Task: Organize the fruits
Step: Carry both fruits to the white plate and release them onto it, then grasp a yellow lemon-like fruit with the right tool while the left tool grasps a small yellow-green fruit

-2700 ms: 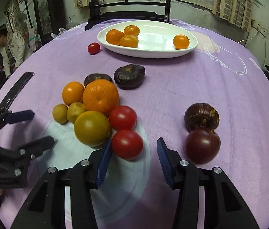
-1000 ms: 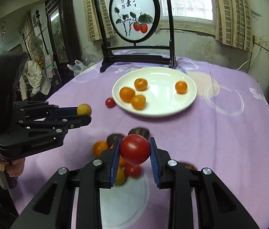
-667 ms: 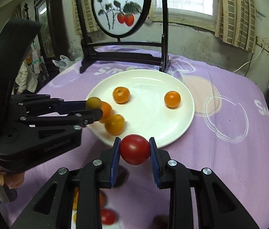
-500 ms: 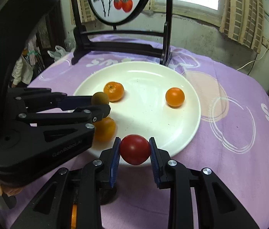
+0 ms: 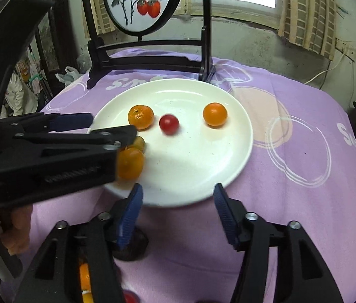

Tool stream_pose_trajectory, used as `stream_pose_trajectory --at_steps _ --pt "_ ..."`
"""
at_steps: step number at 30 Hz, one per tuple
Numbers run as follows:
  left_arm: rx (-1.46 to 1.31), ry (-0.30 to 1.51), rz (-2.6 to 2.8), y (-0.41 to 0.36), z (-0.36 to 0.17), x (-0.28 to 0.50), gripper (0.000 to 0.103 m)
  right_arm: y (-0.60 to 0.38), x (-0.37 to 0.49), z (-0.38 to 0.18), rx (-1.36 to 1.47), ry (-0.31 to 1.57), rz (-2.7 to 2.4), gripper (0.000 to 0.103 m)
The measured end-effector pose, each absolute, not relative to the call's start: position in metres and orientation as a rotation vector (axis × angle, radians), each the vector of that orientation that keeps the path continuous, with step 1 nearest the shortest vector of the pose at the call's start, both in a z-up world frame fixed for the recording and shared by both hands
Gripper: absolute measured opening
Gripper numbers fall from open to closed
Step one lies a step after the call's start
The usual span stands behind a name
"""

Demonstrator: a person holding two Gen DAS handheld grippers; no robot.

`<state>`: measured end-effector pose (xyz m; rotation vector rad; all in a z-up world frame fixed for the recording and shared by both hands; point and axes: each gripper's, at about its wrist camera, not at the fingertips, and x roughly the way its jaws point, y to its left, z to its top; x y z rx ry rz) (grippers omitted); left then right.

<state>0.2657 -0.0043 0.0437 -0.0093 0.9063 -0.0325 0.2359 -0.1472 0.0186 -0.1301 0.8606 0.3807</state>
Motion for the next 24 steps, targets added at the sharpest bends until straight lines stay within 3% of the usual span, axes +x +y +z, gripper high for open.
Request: stream_pose_trajectory --at_steps 6,10,24 --pt "-0.093 0.918 0.002 0.014 0.051 0.225 0.077 -0.153 0.2 0.018 -0.115 0.863 0.392 0.068" --pt "-0.083 0.912 0.027 0.02 0.044 0.191 0.082 -0.157 0.17 0.017 -0.119 0.84 0.399 0.079" --pt "-0.085 0.89 0.085 0.048 0.006 0.111 0.085 -0.138 0.077 -0.022 -0.191 0.9 0.447 0.079"
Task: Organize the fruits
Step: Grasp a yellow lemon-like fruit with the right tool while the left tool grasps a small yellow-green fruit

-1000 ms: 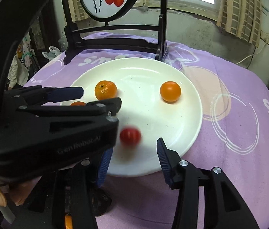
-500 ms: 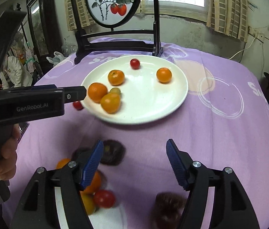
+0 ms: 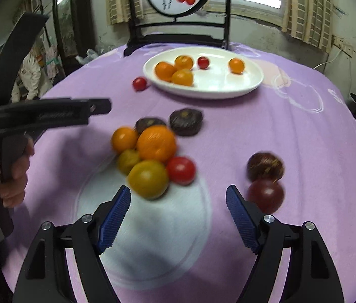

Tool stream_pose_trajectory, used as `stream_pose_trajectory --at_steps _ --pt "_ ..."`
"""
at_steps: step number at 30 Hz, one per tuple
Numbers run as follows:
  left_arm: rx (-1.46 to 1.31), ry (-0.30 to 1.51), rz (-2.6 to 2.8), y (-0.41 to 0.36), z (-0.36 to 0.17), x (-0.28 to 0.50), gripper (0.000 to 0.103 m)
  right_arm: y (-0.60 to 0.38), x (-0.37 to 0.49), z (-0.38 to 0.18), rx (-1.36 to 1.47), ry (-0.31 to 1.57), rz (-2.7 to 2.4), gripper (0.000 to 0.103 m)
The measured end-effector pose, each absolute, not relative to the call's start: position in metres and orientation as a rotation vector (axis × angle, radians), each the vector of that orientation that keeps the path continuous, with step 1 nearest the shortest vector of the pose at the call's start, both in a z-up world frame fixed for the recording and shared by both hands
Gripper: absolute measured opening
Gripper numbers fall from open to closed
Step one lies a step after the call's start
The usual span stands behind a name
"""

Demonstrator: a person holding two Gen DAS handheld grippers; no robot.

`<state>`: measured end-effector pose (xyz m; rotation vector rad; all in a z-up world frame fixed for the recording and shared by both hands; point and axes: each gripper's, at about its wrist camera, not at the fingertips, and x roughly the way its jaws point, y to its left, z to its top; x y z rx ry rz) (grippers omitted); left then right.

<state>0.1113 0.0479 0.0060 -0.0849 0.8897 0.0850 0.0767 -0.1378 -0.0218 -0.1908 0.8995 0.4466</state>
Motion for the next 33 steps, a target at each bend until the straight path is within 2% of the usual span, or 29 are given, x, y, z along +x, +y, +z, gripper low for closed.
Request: stream_pose_trajectory --at_steps 6,9,10,13,33 --pt "-0.062 0.888 0.107 0.058 -0.005 0.109 0.085 -0.118 0.076 -0.039 -0.223 0.94 0.419 0.078" --pt "-0.129 0.895 0.08 0.067 -0.004 0.109 0.085 -0.11 0.081 -0.045 -0.234 0.946 0.41 0.072" --pt "-0.14 0.9 0.08 0.069 -0.004 0.11 0.085 -0.108 0.081 -0.045 -0.234 0.943 0.413 0.068" --pt "-0.151 0.912 0.076 0.07 -0.005 0.111 0.086 -0.103 0.088 -0.043 -0.213 0.928 0.415 0.042" --pt "-0.085 0.958 -0.031 0.037 -0.016 0.105 0.086 -0.168 0.076 -0.041 -0.032 0.934 0.387 0.042"
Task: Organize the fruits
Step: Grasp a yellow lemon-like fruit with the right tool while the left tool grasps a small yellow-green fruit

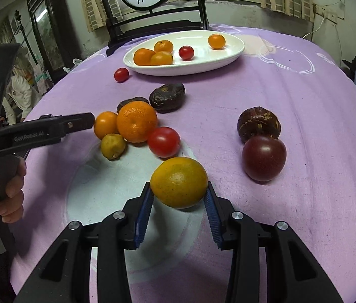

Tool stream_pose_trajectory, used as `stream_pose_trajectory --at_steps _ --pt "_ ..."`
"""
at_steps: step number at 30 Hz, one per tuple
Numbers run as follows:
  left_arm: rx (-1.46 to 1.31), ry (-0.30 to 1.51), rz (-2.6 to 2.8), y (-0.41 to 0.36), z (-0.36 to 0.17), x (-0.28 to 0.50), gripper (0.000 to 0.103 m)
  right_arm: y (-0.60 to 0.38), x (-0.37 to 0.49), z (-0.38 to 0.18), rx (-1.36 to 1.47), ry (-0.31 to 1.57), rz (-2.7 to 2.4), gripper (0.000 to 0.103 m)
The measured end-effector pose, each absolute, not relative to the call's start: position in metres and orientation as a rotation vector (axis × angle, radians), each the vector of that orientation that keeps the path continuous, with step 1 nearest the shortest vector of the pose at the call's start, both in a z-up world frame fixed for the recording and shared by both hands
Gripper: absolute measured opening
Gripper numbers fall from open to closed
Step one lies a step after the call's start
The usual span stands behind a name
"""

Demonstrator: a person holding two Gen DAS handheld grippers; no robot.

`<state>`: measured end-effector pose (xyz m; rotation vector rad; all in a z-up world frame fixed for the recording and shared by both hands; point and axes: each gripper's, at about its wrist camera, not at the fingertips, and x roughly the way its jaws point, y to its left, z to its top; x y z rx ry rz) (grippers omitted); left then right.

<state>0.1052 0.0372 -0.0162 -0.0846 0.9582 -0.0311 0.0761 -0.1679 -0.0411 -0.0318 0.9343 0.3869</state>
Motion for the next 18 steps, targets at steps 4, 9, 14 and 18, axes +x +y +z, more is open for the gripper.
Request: stream_pose_trajectory --at_steps 4,9,14,18 --pt "-0.069 0.959 -0.049 0.03 -0.016 0.103 0.086 -0.162 0.074 -0.041 -0.076 0.93 0.383 0.042" --pt "-0.078 0.961 -0.09 0.024 -0.015 0.098 0.086 -0.162 0.071 -0.04 -0.08 0.926 0.405 0.042" --pt "-0.032 0.975 -0.133 0.01 -0.018 0.094 0.086 -0.158 0.066 -0.037 -0.09 0.915 0.436 0.042" --pt "-0.015 1.009 -0.161 0.002 -0.024 0.09 0.085 -0.157 0.065 -0.037 -0.099 0.917 0.431 0.042"
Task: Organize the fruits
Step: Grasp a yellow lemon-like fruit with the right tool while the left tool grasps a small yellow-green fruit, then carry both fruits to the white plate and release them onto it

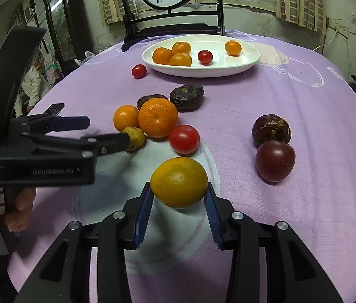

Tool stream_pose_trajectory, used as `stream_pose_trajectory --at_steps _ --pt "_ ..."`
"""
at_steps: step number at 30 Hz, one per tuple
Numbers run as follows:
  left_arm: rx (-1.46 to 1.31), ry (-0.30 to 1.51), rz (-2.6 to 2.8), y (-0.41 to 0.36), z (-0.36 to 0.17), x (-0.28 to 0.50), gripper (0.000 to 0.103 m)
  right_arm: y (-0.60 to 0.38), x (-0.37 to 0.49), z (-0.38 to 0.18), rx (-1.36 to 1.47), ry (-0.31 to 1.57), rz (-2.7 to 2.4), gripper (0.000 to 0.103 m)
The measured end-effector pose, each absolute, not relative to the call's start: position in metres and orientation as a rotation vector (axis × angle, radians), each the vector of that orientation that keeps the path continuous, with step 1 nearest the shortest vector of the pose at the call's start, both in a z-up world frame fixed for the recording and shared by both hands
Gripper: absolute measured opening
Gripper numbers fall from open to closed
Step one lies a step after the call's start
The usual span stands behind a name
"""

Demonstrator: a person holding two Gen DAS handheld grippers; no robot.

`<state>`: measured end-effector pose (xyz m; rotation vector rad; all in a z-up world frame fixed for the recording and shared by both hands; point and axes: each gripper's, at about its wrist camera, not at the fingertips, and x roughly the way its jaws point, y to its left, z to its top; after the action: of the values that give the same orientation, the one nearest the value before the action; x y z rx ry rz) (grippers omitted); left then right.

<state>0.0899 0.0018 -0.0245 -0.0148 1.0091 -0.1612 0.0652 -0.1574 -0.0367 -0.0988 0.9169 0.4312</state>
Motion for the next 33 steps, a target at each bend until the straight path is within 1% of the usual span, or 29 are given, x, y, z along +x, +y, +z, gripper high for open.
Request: stream_pose_trajectory --at_steps 4,5,7,9,11,12,14,21,24,25,26,33 --pt "0.02 1.041 -0.175 -0.009 -0.032 0.086 0.085 -0.16 0.067 -0.037 -0.101 0.921 0.404 0.042" --pt "0.017 1.064 -0.184 -0.012 -0.036 0.087 0.083 -0.161 0.067 -0.037 -0.1 0.922 0.399 0.042" --pt "0.033 1.057 -0.174 -0.015 -0.037 0.084 0.083 -0.164 0.068 -0.036 -0.095 0.919 0.391 0.042" --pt "0.031 1.057 -0.177 -0.018 -0.037 0.083 0.08 -0.167 0.069 -0.035 -0.09 0.917 0.378 0.042" --pt "0.038 1.055 -0.166 -0.02 -0.037 0.083 0.072 -0.172 0.07 -0.034 -0.083 0.913 0.36 0.042" --pt "0.05 1.055 -0.162 -0.022 -0.037 0.083 0.07 -0.174 0.071 -0.034 -0.079 0.912 0.355 0.042" --pt "0.076 1.053 -0.157 -0.027 -0.036 0.084 0.06 -0.178 0.071 -0.032 -0.071 0.907 0.341 0.042" --pt "0.07 1.046 -0.1 -0.037 -0.035 0.093 0.056 -0.184 0.065 -0.021 -0.046 0.869 0.361 0.042" --pt "0.071 1.03 -0.092 -0.045 -0.034 0.097 0.043 -0.185 0.065 -0.02 -0.039 0.865 0.368 0.042" --pt "0.073 1.025 -0.092 -0.047 -0.034 0.097 0.037 -0.186 0.065 -0.02 -0.036 0.867 0.369 0.042" --pt "0.078 1.015 -0.084 -0.048 -0.034 0.097 0.028 -0.185 0.066 -0.02 -0.034 0.868 0.368 0.042" --pt "0.077 1.006 -0.094 -0.041 -0.031 0.088 0.026 -0.186 0.068 -0.024 -0.029 0.879 0.362 0.042"
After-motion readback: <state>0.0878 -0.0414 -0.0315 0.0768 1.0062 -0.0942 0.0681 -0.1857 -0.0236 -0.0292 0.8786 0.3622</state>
